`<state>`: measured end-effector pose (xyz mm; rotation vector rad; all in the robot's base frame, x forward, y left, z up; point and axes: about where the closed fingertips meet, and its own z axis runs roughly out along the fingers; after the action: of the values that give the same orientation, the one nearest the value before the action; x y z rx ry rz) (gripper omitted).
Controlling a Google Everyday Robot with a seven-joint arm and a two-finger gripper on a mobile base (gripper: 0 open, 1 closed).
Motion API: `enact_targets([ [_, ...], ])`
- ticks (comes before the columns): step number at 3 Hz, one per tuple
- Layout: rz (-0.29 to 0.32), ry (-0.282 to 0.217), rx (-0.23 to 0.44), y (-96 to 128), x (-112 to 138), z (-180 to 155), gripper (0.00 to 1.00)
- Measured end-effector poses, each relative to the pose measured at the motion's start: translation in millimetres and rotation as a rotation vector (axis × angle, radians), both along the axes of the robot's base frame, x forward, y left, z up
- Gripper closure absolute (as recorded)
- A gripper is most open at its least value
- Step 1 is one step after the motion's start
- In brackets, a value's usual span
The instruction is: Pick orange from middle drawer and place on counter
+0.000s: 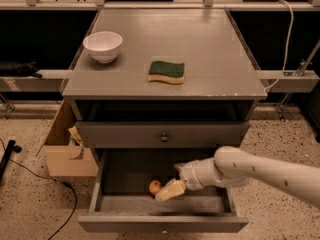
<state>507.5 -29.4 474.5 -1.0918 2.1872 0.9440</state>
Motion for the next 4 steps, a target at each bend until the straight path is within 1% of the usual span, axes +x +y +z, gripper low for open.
enact_targets([
  [1, -0.012, -0.002, -0.005, -22, -81, -4, 0.00],
  [2, -0.017, -0.015, 0.006, -16, -75, -8, 0.00],
  [3, -0.037, -0.032, 0.024, -15, -64, -8, 0.00],
  [4, -0.073, -0.036, 0.086, -4, -40, 2, 0.00],
])
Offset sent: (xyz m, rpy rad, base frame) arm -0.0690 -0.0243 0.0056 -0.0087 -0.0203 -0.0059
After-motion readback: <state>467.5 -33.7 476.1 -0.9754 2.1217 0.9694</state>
